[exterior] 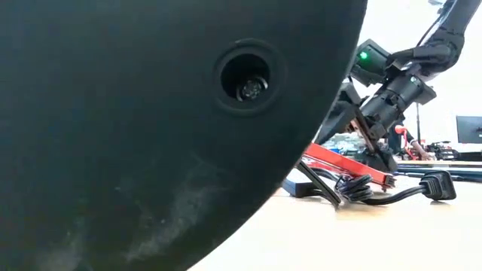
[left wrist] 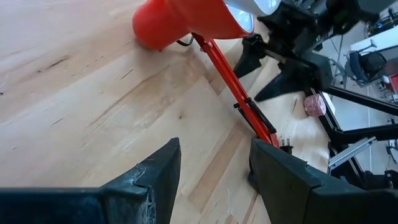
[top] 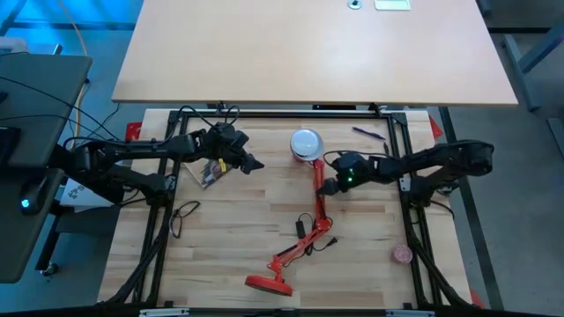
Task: Screw lightbulb
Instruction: Remove the lightbulb from the red lamp
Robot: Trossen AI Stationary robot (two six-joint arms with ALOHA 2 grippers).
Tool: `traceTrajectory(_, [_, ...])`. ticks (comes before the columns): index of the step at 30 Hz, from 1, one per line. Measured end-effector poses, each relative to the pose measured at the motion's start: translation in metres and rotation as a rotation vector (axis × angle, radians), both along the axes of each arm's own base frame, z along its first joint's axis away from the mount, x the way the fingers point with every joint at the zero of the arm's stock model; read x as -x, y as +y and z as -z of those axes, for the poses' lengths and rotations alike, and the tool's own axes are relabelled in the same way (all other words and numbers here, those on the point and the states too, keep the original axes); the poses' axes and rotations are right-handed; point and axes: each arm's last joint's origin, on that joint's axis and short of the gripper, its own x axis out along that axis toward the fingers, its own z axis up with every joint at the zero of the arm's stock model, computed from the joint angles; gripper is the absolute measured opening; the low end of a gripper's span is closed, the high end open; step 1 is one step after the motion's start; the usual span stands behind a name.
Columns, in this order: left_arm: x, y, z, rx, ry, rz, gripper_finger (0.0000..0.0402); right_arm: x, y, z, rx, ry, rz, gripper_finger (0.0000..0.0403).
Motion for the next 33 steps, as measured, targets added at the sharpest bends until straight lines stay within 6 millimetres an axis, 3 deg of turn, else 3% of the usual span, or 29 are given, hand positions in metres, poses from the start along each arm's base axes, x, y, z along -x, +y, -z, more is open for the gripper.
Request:
traceTrajectory(4, [0.000, -0.001, 0.000, -0.006, -0.003, 0.028, 0.0184, 0.010, -0.004, -0.003, -0.029, 0.063, 0.002, 0.0390])
traceTrajectory(10, [-0.003, 0.002, -0.005, 0.045, -0.073, 0.014, 0.0184, 0.021, -0.012, -0.023, -0.050, -0.046, -0.041, 0.0390])
traceTrajectory(18, [-0.011, 0.014, -0.040, -0.068, -0.170, -0.029, 0.0184, 0.038, -0.030, -0.067, 0.005, -0.274, 0.105, 0.0390])
traceTrajectory(24, [-0.011, 0.034, -0.064, -0.061, -0.229, -0.168, 0.0184, 0.045, -0.030, -0.084, -0.033, -0.366, 0.172, 0.0390])
traceTrajectory(28, [-0.017, 0.045, -0.065, 0.032, -0.237, -0.199, 0.0184, 0.042, -0.035, -0.094, -0.042, -0.460, 0.340, 0.0390])
traceTrajectory(33, [-0.040, 0.056, -0.054, 0.092, -0.197, -0.191, 0.0184, 0.037, -0.049, -0.120, 0.116, -0.755, 0.402, 0.0390])
